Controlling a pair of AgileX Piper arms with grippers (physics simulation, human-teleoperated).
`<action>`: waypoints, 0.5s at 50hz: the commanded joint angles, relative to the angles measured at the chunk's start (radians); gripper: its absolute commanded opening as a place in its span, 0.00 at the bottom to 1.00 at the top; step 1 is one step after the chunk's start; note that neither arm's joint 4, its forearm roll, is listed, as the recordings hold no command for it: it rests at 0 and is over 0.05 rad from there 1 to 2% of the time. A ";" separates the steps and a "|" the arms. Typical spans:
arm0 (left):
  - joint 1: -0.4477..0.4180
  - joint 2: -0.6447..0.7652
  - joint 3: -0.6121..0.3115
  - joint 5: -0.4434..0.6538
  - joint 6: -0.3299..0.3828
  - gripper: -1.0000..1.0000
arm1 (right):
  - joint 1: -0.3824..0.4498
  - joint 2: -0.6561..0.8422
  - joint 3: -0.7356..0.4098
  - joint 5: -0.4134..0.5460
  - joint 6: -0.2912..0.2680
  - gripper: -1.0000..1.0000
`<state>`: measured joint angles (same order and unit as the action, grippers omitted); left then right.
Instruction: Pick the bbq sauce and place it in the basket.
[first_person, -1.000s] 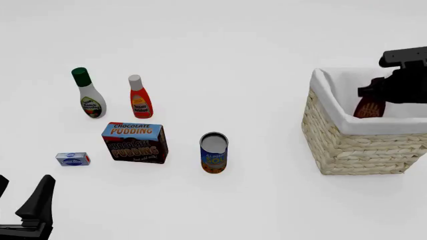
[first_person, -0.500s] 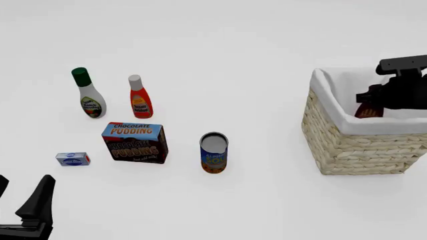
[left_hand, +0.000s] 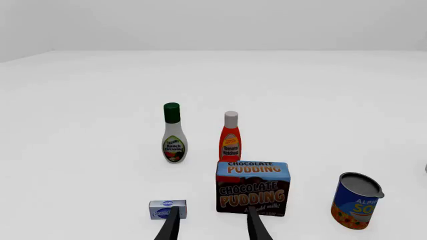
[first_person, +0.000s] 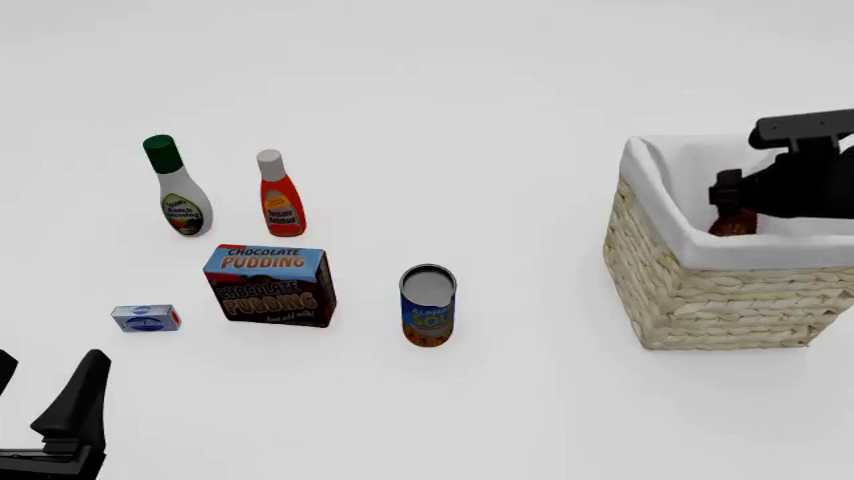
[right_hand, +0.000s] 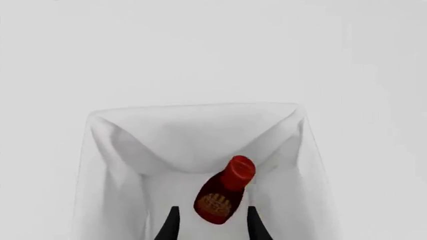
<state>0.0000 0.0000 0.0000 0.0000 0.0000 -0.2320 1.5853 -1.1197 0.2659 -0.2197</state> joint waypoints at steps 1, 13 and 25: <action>0.000 0.000 0.000 0.000 0.000 1.00 | 0.005 -0.008 -0.004 0.006 0.006 1.00; 0.000 0.000 0.000 0.000 0.000 1.00 | 0.012 -0.042 -0.037 0.043 0.008 1.00; 0.000 0.000 0.000 0.000 0.000 1.00 | 0.037 -0.091 -0.098 0.104 0.004 1.00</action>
<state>0.0000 0.0000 0.0000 0.0000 0.0000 -0.2120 1.5290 -1.1775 0.3286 -0.2139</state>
